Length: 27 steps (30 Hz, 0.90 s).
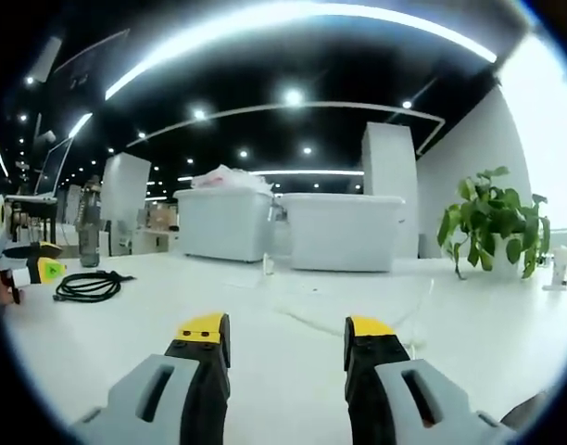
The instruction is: Coil the Type-C to USB data cable on the desktop and secure it with Velcro straps.
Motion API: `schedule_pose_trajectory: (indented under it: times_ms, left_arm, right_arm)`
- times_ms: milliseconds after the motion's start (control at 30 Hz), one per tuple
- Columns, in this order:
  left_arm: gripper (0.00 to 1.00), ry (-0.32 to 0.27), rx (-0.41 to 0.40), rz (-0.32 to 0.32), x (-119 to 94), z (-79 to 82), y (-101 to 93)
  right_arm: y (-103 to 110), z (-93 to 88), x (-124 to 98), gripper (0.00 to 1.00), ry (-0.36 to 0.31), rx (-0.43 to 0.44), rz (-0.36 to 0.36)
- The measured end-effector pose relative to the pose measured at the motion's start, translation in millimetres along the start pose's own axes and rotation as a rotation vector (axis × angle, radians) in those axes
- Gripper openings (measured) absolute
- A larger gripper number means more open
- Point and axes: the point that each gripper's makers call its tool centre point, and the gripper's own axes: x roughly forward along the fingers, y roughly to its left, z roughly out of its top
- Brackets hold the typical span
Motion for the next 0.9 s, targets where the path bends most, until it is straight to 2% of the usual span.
schedule_pose_trajectory:
  times_ms: [467, 900]
  left_arm:
    - [0.41, 0.004, -0.010, 0.004, -7.3, -0.6, -4.3]
    - [0.41, 0.010, -0.011, 0.008, -5.1, -2.7, -0.9]
  right_arm:
    - [1.1, -0.9, 0.2, 0.49, 0.003, 0.000, 0.003]
    - [3.4, -1.7, -1.0, 0.49, 0.006, -0.010, 0.009]
